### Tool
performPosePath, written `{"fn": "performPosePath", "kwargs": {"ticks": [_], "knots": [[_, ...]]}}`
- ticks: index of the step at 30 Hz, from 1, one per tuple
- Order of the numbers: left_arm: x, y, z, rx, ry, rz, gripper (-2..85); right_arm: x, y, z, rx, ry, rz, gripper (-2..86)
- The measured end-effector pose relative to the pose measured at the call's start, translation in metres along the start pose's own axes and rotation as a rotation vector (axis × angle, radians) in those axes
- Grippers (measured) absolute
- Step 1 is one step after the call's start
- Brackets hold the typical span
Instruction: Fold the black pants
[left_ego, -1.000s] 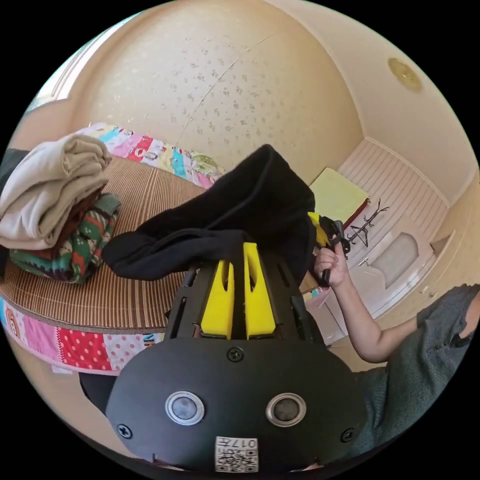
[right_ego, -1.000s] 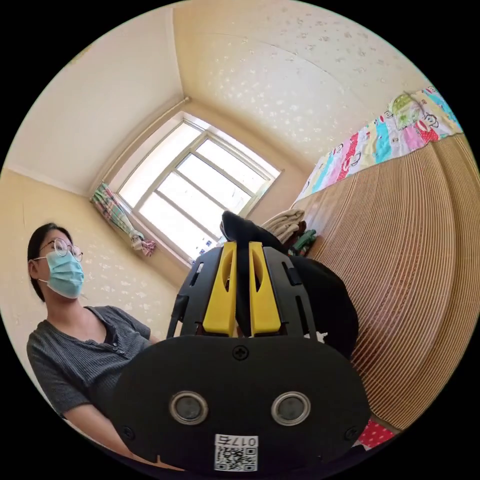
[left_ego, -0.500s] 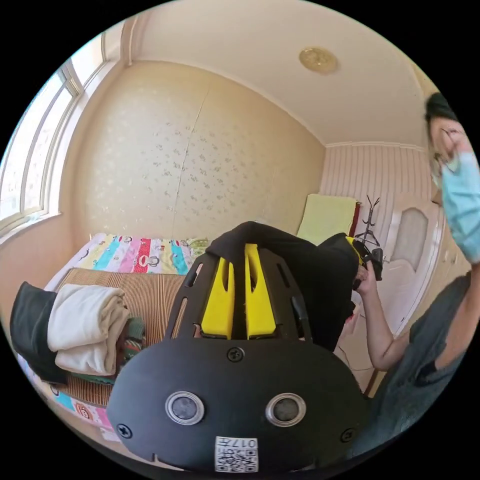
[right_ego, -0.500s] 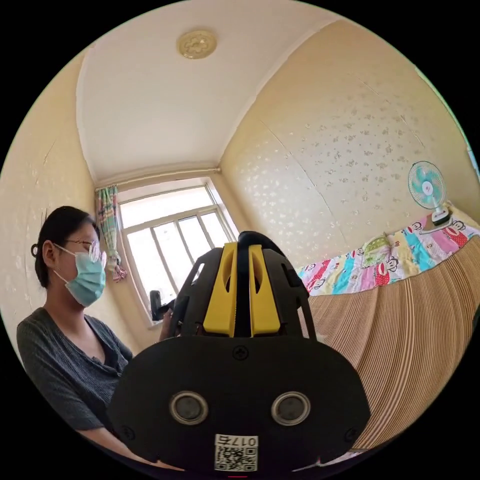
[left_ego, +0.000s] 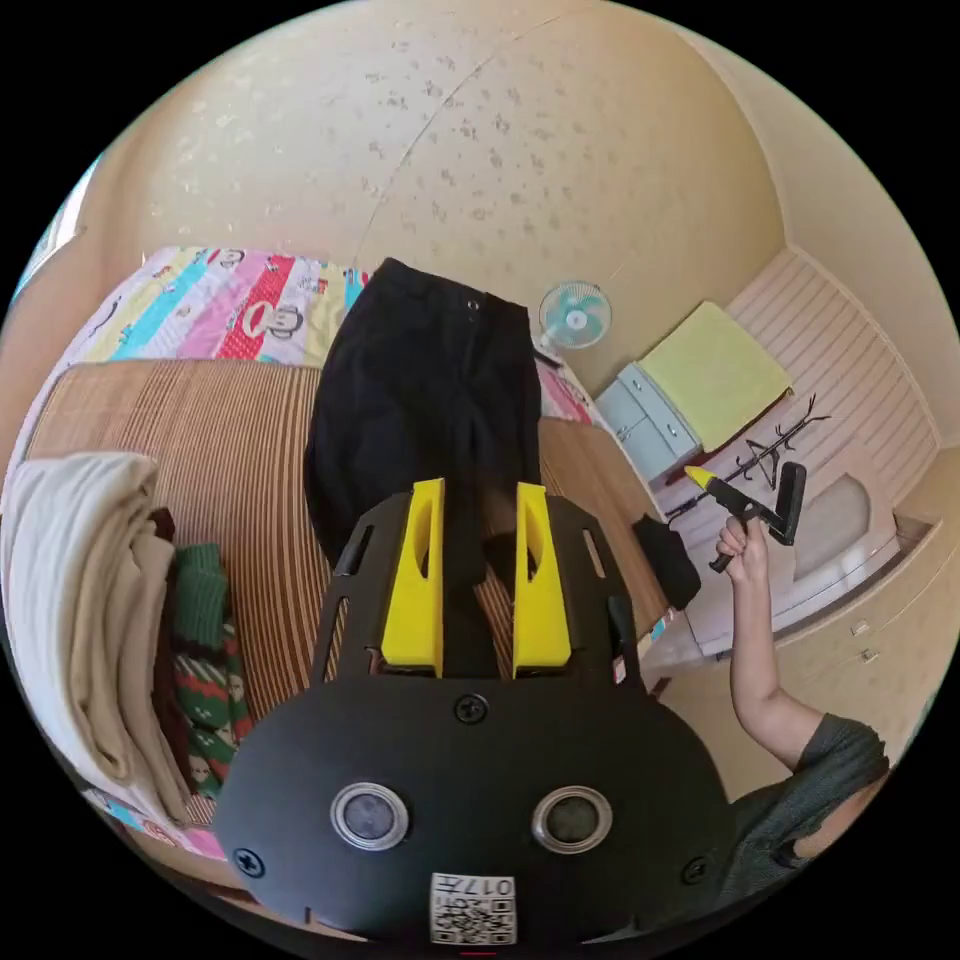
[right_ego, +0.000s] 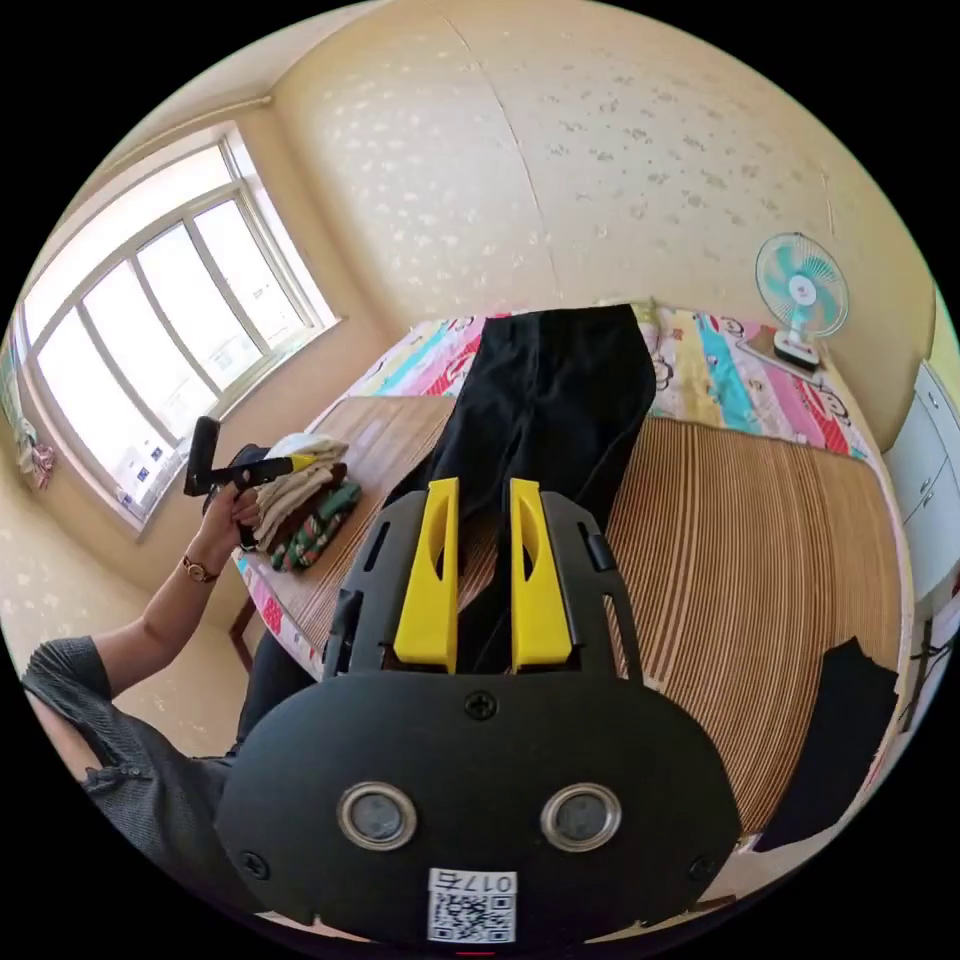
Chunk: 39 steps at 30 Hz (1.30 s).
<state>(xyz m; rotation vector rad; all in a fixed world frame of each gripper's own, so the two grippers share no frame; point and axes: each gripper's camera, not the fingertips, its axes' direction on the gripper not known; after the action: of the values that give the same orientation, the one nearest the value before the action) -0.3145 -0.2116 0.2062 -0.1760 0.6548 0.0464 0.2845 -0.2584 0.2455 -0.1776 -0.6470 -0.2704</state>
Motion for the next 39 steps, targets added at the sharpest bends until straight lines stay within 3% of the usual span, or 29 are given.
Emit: {"fn": "performPosePath", "kwargs": {"ticks": [4, 9, 11, 14, 16, 18, 20, 23, 24, 28, 30, 32, 35, 37, 39], "knots": [[-0.001, 0.082, 0.075, -0.159, -0.178, -0.069, 16.3, 0.02, 0.086, 0.093, -0.144, -0.026, 0.173, 13.3], [-0.014, 0.149, 0.078, -0.082, -0.22, -0.2, 16.1, 0.004, 0.137, 0.141, -0.226, -0.133, 0.22, 13.2], [-0.032, 0.16, 0.081, -0.124, -0.152, -0.265, 16.0, 0.008, 0.136, 0.109, -0.064, -0.35, 0.14, 3.0], [-0.061, 0.167, 0.077, -0.164, -0.031, -0.308, 16.6, 0.05, 0.152, 0.02, 0.327, -0.621, 0.143, 1.2], [-0.073, 0.166, 0.082, -0.211, 0.026, -0.292, 17.4, 0.073, 0.178, -0.023, 0.438, -0.585, 0.165, 0.8], [-0.08, 0.165, 0.09, -0.227, 0.039, -0.293, 18.1, 0.093, 0.204, -0.044, 0.371, -0.431, 0.252, 0.7], [-0.084, 0.164, 0.093, -0.202, 0.045, -0.283, 17.0, 0.114, 0.246, -0.053, 0.212, -0.107, 0.461, 1.1], [-0.1, 0.162, 0.107, -0.2, 0.217, -0.336, 8.2, 0.119, 0.292, -0.062, 0.203, -0.029, 0.546, 1.3], [-0.101, 0.158, 0.106, -0.16, 0.358, -0.326, 5.7, 0.118, 0.299, -0.063, 0.222, -0.041, 0.551, 1.2], [-0.081, 0.137, 0.049, 0.156, 0.912, -0.125, 4.0, 0.117, 0.315, -0.051, 0.246, -0.161, 0.53, 0.8], [-0.078, 0.138, 0.012, 0.273, 1.008, -0.05, 4.1, 0.112, 0.308, -0.043, 0.264, -0.209, 0.488, 0.8], [-0.084, 0.15, -0.018, 0.322, 0.985, -0.027, 4.1, 0.103, 0.292, -0.024, 0.253, -0.276, 0.435, 1.1], [-0.103, 0.187, -0.039, 0.257, 0.74, -0.066, 4.1, 0.087, 0.264, 0.014, 0.173, -0.353, 0.372, 2.0], [-0.113, 0.218, -0.025, 0.04, 0.373, -0.162, 4.2, 0.074, 0.247, 0.04, 0.112, -0.388, 0.335, 2.8], [-0.117, 0.239, -0.005, -0.127, 0.163, -0.207, 4.8, 0.057, 0.232, 0.068, 0.045, -0.419, 0.303, 3.8]]}}
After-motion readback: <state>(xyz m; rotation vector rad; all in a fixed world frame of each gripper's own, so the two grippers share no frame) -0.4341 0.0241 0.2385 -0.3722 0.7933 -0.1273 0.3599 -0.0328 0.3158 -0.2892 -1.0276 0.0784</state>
